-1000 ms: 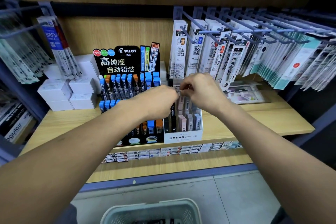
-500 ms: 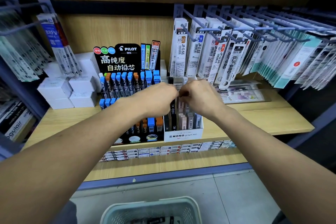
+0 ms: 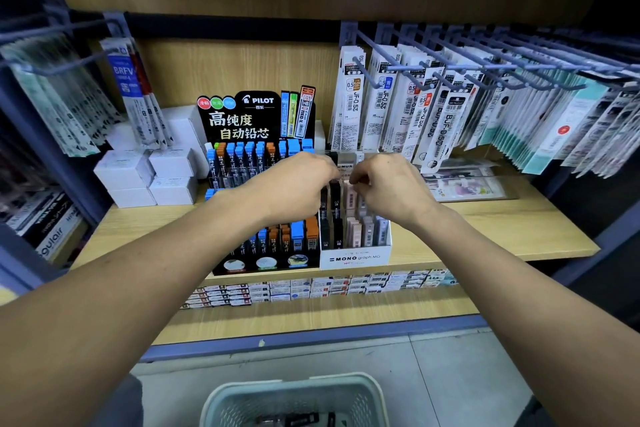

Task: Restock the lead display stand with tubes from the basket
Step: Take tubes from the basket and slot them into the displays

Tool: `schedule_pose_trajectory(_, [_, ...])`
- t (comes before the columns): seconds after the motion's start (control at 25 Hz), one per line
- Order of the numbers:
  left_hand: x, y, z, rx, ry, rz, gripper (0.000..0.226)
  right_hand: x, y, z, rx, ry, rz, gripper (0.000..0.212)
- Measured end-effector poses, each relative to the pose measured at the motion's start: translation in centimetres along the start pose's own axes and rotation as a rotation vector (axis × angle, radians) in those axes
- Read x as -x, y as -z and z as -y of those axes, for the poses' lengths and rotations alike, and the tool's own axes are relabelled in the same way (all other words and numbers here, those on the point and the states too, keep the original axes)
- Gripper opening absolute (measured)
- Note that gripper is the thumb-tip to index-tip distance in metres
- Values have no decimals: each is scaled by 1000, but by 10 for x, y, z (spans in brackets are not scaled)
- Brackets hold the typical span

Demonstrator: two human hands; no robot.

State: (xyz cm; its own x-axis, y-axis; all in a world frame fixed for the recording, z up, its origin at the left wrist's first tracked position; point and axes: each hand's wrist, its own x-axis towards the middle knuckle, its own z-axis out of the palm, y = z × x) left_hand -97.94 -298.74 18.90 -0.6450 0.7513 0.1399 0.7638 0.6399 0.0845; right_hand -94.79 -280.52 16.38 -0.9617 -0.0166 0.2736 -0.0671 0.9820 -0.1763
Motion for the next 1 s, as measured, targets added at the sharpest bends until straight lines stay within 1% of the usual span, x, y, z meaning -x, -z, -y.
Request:
schedule_pose_trajectory(0.12, [21, 4, -5, 58, 70, -58, 45, 14, 6, 15, -190, -50, 18, 23])
schedule_pose_trajectory(0.16, [32, 2, -10, 78, 108, -54, 39, 22, 7, 24, -292, -45, 50, 23])
schedule_pose_trajectory(0.2, [44, -4, -17, 81, 142, -16, 33, 33, 2, 33, -377, -40, 106, 23])
schedule_pose_trajectory(0.24, [57, -15, -25, 72, 170, 53, 26, 46, -7, 41, -427, -41, 184, 23])
schedule_pose_trajectory(0.32, [85, -46, -39, 34, 204, 244, 19, 78, -35, 56, -430, -76, 392, 20])
schedule_pose_trajectory(0.44, [138, -114, -45, 74, 227, 529, 16, 139, -90, 78, -458, -124, 765, 18])
schedule_pose_trajectory(0.48, [156, -139, -48, 93, 242, 616, 14, 160, -113, 82, -414, -110, 877, 17])
schedule_pose_trajectory(0.52, [174, -162, -51, 116, 267, 697, 16, 181, -135, 84, -340, -90, 957, 17])
schedule_pose_trajectory(0.6, [201, -197, -59, 143, 319, 836, 20, 218, -176, 80, -172, -47, 1010, 22])
schedule_pose_trajectory(0.64, [211, -212, -62, 166, 354, 887, 11, 234, -193, 75, -107, -38, 1017, 24])
schedule_pose_trajectory(0.68, [219, -224, -62, 192, 370, 921, 7, 248, -209, 67, -65, -28, 1022, 26])
schedule_pose_trajectory(0.76, [229, -256, -57, 216, 407, 944, 39, 267, -240, 54, -33, -32, 1063, 47])
schedule_pose_trajectory(0.8, [235, -273, -55, 214, 411, 927, 52, 275, -253, 51, -10, -36, 1097, 61])
schedule_pose_trajectory(0.84, [241, -286, -55, 185, 413, 918, 63, 280, -265, 49, 25, -37, 1133, 75])
schedule_pose_trajectory(0.88, [248, -304, -56, 148, 407, 930, 68, 285, -276, 50, 58, -30, 1157, 84])
schedule_pose_trajectory(0.92, [254, -318, -59, 103, 383, 933, 71, 291, -286, 52, 91, -7, 1147, 89])
schedule_pose_trajectory(1.0, [264, -342, -67, 2, 334, 916, 81, 302, -296, 56, 177, 69, 1061, 91])
